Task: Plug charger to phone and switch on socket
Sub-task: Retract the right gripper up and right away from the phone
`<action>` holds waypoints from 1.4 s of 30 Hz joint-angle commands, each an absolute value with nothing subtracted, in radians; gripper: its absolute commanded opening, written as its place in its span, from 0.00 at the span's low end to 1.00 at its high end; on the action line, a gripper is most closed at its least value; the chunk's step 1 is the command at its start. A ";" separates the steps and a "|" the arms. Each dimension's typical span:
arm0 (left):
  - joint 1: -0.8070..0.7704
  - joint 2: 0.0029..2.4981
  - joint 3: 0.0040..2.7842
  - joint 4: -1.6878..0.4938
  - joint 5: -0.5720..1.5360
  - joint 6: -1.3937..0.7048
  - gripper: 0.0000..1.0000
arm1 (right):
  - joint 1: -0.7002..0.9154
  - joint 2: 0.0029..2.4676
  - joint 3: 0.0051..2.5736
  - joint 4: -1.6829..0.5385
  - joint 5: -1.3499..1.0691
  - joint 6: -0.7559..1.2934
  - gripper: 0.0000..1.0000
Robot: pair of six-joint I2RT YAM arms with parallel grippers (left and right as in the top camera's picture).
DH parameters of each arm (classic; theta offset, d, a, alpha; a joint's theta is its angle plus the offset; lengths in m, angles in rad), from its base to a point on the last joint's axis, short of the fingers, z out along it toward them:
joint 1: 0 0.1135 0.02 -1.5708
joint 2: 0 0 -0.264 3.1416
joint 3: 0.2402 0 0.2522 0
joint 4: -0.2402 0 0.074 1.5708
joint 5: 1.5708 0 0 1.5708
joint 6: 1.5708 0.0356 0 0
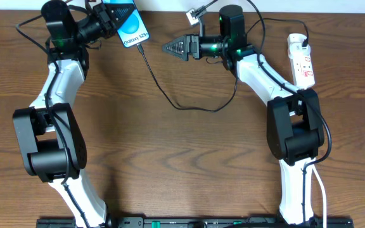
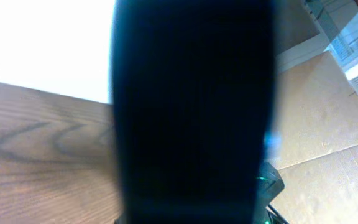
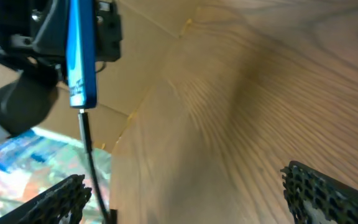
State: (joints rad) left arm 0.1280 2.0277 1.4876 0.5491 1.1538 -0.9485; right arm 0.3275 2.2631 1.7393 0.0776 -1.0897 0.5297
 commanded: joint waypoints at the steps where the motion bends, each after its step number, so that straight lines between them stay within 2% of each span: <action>1: 0.129 2.018 1.496 0.511 1.177 -0.886 0.07 | 0.316 2.229 1.757 0.039 -1.044 0.448 0.99; 7: 0.129 2.018 1.496 0.394 1.169 -0.806 0.07 | 0.315 2.229 1.757 -0.078 -0.951 0.391 0.99; 13: 0.129 2.018 1.496 0.365 1.169 -0.793 0.07 | 0.315 2.229 1.757 -0.172 -0.870 0.338 0.99; 18: 0.128 2.018 1.496 0.319 1.164 -0.751 0.07 | 0.315 2.229 1.757 -0.182 -0.865 0.335 0.99; 27: 0.102 2.018 1.496 0.056 1.086 -0.575 0.07 | 0.315 2.229 1.769 -0.177 -0.894 0.336 0.99; 34: 0.058 2.018 1.496 -0.054 0.988 -0.513 0.07 | 0.315 2.225 1.790 -0.186 -0.896 0.332 0.99; 42: 0.038 2.018 1.496 -0.167 0.907 -0.452 0.07 | 0.314 2.179 1.842 -0.402 -0.727 0.239 0.99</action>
